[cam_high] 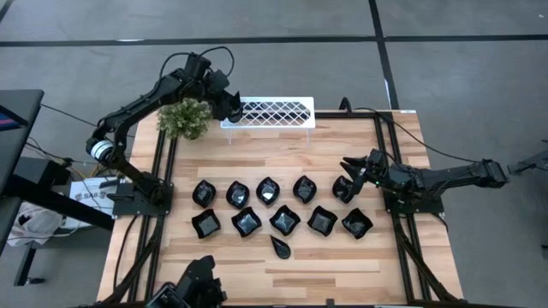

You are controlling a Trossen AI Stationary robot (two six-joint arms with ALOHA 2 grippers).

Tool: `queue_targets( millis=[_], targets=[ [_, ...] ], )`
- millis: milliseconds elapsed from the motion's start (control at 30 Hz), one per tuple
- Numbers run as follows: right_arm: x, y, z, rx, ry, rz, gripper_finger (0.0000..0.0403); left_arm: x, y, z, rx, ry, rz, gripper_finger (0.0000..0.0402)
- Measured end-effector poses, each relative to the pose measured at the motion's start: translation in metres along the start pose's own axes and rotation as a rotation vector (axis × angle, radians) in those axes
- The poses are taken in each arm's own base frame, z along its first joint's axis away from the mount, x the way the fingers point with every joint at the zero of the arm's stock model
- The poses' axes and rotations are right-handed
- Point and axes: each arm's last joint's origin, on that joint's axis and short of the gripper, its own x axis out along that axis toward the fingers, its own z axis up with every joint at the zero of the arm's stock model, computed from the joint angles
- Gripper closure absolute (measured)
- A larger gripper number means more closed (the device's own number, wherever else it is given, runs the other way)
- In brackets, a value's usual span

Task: Pick & Place Mini shaped plates
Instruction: Stack the black drop shaped plate on top of the black drop shaped plate on the shelf

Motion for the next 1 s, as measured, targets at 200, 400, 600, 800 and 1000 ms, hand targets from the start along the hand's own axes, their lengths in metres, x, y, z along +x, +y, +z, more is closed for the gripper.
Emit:
queue_targets(
  millis=[200, 400, 600, 800, 1000],
  targets=[
    [0.000, 0.000, 0.000, 0.000, 0.000, 0.000, 0.0284, 0.003, 0.000, -0.001, 0.003, 0.010, -0.006, 0.0390],
    [0.000, 0.000, 0.000, 0.000, 0.000, 0.000, 0.0284, 0.011, 0.002, -0.005, -0.002, 0.018, -0.046, 0.0390],
    [0.000, 0.000, 0.000, 0.000, 0.000, 0.000, 0.0284, 0.011, 0.002, -0.005, 0.001, 0.015, -0.046, 0.0389],
    [0.000, 0.000, 0.000, 0.000, 0.000, 0.000, 0.0284, 0.010, 0.004, -0.005, -0.003, 0.014, -0.044, 0.0389],
    [0.000, 0.000, 0.000, 0.000, 0.000, 0.000, 0.0284, 0.010, 0.003, -0.005, 0.006, 0.014, -0.044, 0.0389]
  ],
)
